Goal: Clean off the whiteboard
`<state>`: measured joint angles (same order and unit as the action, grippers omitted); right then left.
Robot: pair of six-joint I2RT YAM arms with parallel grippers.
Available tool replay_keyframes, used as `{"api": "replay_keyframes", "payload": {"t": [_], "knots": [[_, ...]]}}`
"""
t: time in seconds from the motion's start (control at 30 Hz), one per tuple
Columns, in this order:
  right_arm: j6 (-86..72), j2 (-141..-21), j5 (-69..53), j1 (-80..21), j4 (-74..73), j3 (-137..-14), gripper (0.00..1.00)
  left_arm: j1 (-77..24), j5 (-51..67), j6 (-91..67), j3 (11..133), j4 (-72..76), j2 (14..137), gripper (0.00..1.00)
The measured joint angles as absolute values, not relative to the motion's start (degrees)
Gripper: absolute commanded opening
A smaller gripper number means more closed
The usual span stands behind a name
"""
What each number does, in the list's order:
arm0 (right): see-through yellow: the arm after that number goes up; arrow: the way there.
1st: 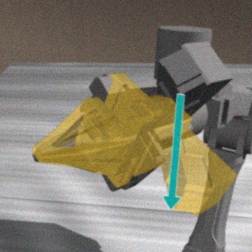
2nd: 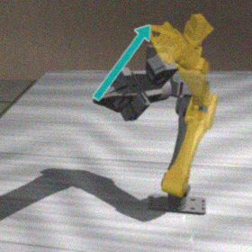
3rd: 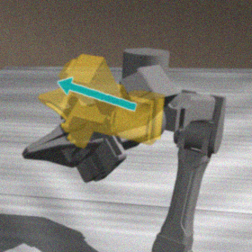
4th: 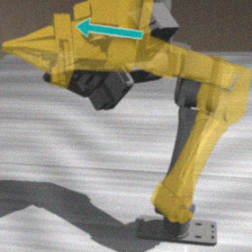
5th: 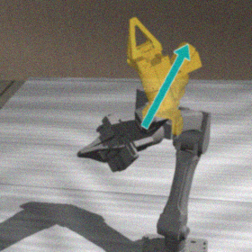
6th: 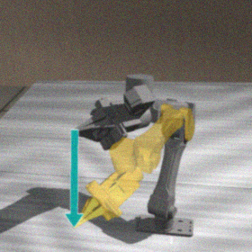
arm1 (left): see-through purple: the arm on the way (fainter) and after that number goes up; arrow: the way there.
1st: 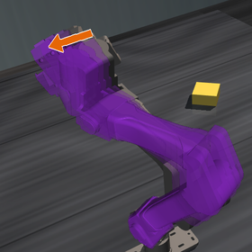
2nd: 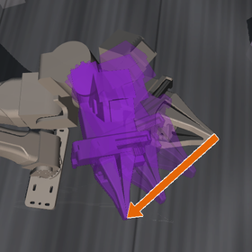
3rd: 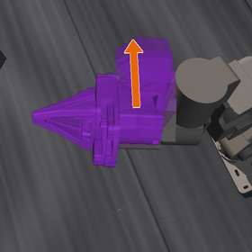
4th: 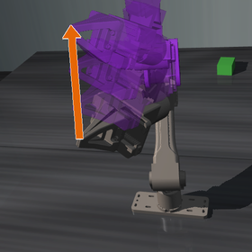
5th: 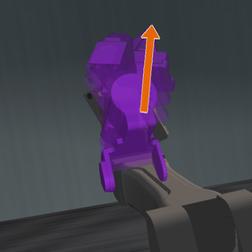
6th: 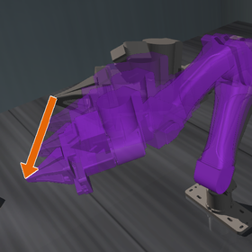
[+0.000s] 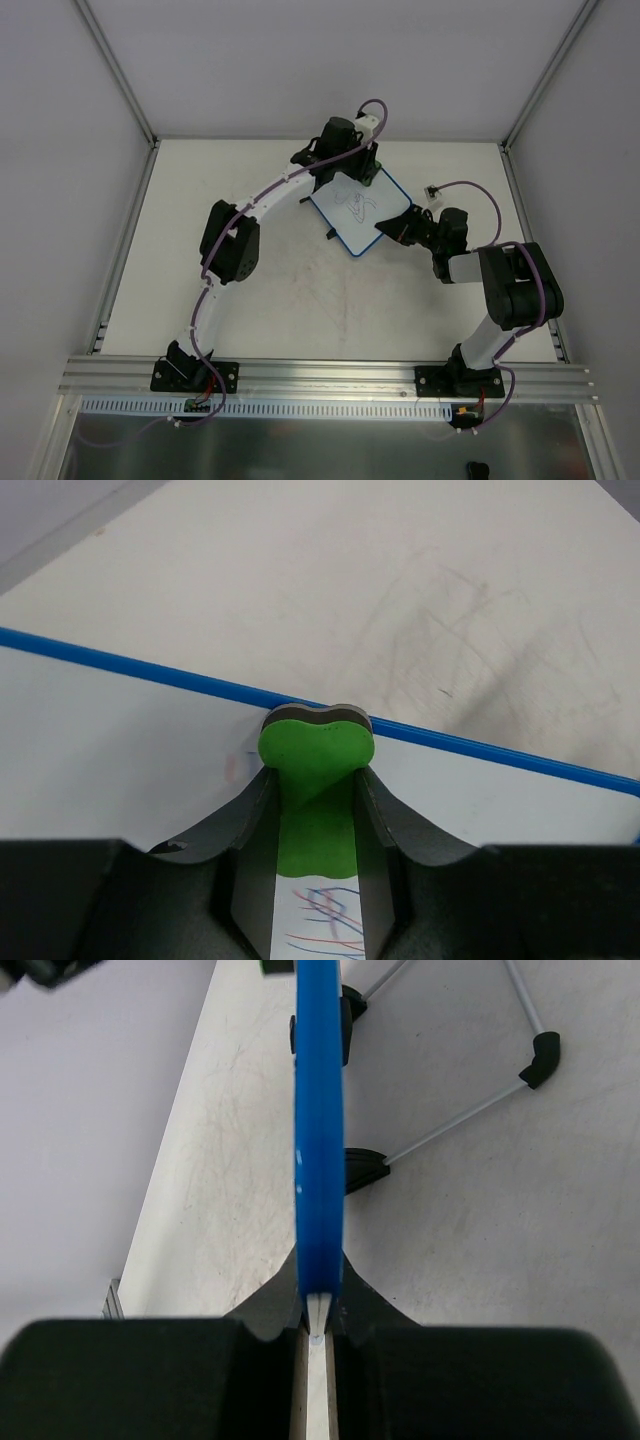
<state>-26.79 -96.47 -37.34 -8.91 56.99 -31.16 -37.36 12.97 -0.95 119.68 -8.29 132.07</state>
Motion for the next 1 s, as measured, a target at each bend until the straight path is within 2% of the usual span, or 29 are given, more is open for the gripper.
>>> {"api": "replay_keyframes", "payload": {"t": [0.37,0.6,1.0], "knots": [[-26.72,-95.81,-38.41,-9.30,57.98,-31.16,0.00,-28.21,11.92,-9.37,123.92,-8.38,136.73,0.00],[-26.79,-95.74,-38.46,-9.30,57.78,-31.16,0.00,-28.86,12.34,-6.81,123.57,-8.05,136.68,0.00],[-26.94,-95.74,-38.37,-9.28,57.41,-31.16,0.00,-35.73,14.52,4.80,112.51,-6.26,129.05,0.00]]}}
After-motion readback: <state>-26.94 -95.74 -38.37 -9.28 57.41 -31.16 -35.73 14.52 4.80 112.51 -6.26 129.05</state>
